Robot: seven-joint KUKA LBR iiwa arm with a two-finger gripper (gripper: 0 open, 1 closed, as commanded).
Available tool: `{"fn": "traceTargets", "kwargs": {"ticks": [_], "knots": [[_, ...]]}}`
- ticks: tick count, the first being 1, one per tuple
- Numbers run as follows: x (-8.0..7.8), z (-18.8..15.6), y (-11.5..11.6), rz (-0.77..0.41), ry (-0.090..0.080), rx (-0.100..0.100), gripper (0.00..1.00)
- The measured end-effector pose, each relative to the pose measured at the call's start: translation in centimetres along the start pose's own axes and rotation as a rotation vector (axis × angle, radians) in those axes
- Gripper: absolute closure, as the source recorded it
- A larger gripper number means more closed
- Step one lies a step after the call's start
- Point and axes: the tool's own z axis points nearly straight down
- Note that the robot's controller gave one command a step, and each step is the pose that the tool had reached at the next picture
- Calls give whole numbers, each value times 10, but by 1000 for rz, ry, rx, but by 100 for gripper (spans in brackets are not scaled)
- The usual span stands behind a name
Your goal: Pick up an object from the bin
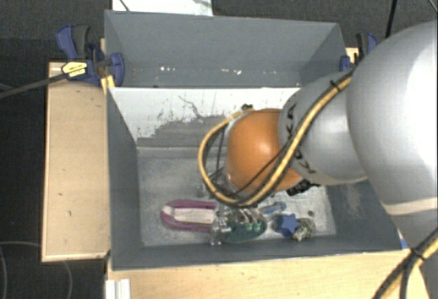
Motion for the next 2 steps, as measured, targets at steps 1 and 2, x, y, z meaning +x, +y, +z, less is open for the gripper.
{"fn": "traceTargets", "kwargs": {"ticks": [1, 2], "knots": [[-2, -4, 1, 5, -5, -1, 100], [3, -178, 14, -584, 1, 1, 100]]}}
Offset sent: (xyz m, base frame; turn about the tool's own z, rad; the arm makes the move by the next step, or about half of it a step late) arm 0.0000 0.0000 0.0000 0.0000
